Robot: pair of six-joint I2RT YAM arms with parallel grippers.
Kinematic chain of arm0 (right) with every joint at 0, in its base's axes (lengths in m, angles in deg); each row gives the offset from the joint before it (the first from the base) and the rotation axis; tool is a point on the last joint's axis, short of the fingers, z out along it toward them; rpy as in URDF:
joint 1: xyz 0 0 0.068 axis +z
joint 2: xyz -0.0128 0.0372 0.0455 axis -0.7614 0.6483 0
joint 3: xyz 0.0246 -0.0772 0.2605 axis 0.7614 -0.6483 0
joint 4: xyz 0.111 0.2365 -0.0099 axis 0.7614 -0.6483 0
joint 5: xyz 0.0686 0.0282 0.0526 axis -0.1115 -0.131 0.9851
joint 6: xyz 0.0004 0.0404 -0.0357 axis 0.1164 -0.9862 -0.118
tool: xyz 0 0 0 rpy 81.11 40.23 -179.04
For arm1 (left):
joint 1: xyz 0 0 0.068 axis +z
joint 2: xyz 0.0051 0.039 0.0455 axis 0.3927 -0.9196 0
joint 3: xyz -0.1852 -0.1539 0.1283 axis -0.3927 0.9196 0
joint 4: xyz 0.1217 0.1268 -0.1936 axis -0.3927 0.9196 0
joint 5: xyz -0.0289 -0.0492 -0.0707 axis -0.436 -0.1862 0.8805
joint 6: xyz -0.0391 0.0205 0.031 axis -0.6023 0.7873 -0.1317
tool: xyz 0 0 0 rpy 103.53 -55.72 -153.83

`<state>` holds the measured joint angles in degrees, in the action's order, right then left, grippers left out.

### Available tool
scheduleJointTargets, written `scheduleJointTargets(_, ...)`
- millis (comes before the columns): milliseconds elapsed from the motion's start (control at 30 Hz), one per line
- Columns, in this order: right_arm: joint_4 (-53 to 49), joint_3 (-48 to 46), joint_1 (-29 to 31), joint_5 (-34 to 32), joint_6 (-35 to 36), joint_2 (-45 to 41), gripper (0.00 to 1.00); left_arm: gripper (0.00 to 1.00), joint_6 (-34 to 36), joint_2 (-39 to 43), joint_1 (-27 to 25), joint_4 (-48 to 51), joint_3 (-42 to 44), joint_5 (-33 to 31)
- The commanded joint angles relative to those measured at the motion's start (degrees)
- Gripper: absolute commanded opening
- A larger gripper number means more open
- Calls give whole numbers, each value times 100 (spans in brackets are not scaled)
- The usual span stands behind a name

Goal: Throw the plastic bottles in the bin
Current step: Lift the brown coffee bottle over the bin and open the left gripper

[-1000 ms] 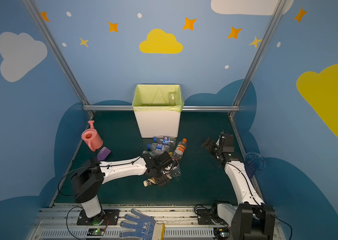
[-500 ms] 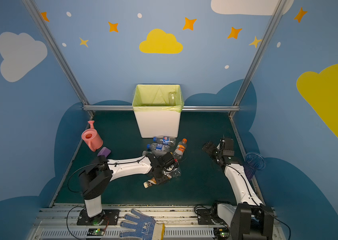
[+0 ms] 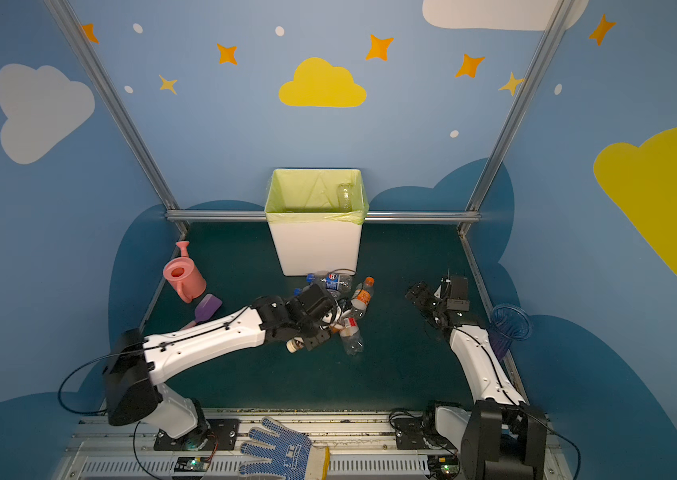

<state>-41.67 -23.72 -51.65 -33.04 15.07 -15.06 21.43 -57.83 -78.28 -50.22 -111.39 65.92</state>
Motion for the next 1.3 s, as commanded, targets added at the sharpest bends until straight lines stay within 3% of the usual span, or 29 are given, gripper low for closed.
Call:
scheduleJointTargets(0, 241, 129, -14, 338, -21, 145, 95, 40, 618, 718, 484, -588, -628, -671)
scheduleJointTargets(100, 273, 248, -16, 571, -26, 274, 95, 42, 949, 1235, 1105, -1613, -1174, -412)
scheduleJointTargets(233, 267, 311, -19, 697, -32, 290, 95, 47, 527, 1440, 2137, -3148, -1783, 563)
scheduleJointTargets(400, 153, 294, -13, 657, 18, 86, 95, 49, 131, 761, 2643, -3843, -2649, 1132)
scheduleJointTargets(533, 38, 258, -15, 520, 11, -136, 95, 49, -685, -103, 2950, -4165, -2987, 1316)
scheduleJointTargets(600, 37, 214, -20, 468, -5, -237, 95, 51, -1250, -816, 3137, -3902, -3399, 1180)
scheduleJointTargets(700, 18, 190, -30, 477, -10, -314, 95, 55, -1852, -2144, 3316, -2103, -5049, 779)
scheduleJointTargets(767, -54, 231, -23, 503, 43, -354, 95, 76, -2100, -2767, 3334, -1015, -6207, 744)
scheduleJointTargets(800, -100, 244, -26, 489, 72, -379, 95, 83, -1979, -2920, 3329, -669, -6692, 1014)
scheduleJointTargets(867, -137, 236, -30, 455, 82, -424, 95, 93, -1955, -2887, 3307, -810, -6960, 1362)
scheduleJointTargets(933, -104, 212, -30, 469, 44, -448, 95, 100, -1955, -2580, 3279, -1439, -6662, 1595)
scheduleJointTargets(1033, -42, 135, -26, 585, 19, -443, 95, 100, -1912, -1862, 3192, -2588, -5596, 1549)
scheduleJointTargets(1200, -100, 116, 38, 655, 46, -323, 95, 100, -1849, -535, 3136, -4319, -3143, 1314)
scheduleJointTargets(1267, -127, 126, 106, 648, 82, -286, 95, 100, -1823, -119, 3142, -4525, -2409, 1154)
